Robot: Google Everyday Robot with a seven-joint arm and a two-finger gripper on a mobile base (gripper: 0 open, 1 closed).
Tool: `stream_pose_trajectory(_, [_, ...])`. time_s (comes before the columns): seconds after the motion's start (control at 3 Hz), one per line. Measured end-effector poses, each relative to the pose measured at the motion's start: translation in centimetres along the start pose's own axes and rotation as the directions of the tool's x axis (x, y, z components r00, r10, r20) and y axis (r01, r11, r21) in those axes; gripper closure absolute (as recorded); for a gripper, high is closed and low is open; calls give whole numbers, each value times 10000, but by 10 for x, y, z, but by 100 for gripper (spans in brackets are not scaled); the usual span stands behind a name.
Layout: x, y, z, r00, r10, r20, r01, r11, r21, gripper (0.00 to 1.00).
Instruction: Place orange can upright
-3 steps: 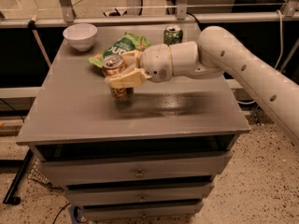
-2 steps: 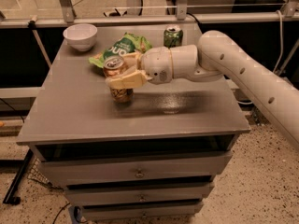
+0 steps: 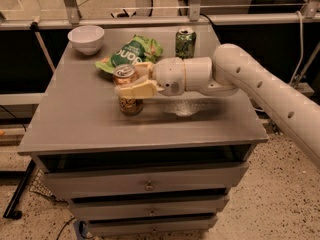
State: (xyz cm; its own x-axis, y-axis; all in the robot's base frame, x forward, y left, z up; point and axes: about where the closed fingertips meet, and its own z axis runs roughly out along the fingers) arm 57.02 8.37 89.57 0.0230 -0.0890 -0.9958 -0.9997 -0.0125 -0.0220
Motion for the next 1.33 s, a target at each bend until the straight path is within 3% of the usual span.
stream_pose_trajectory(0.33, [7, -2, -1, 9996, 268, 27, -269, 9994, 198, 100])
stream_pose_trajectory(0.67, [6, -1, 2, 9997, 254, 27, -254, 9996, 148, 83])
stream_pose_trajectory(1.0, [5, 1, 5, 9997, 243, 29, -243, 9997, 81, 52])
stream_pose_trajectory(1.33, [4, 2, 7, 9997, 236, 31, -236, 9997, 42, 28])
